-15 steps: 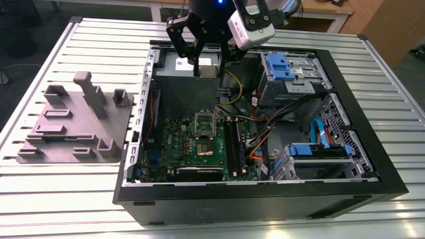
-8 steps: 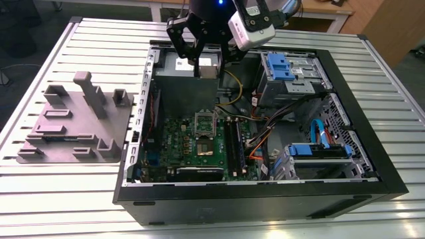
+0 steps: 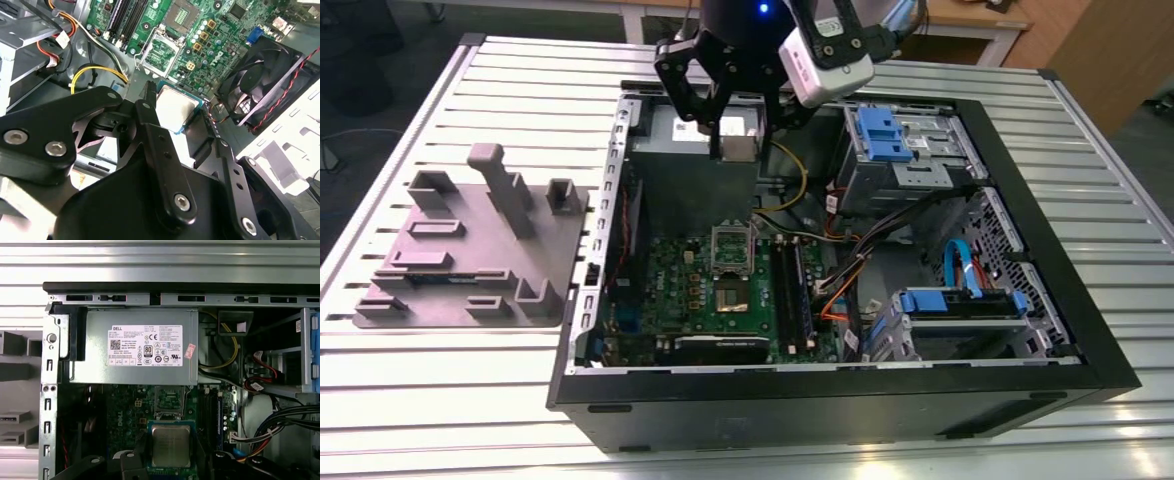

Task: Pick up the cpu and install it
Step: 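Place the cpu into insertion slot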

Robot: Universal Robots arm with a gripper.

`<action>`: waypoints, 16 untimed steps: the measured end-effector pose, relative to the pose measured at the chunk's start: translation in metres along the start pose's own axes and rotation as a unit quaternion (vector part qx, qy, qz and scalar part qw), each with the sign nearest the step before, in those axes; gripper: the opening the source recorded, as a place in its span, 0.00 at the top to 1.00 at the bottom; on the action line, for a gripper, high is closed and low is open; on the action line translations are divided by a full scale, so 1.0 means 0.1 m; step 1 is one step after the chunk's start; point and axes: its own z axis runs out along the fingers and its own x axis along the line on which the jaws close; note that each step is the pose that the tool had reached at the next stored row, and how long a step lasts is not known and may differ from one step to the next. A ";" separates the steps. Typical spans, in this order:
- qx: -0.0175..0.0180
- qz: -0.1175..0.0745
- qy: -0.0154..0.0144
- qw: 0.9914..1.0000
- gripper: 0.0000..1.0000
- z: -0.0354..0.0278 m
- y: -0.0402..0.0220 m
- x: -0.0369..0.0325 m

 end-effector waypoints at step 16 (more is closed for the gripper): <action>0.000 0.000 0.000 1.000 0.53 0.044 -0.075 -0.001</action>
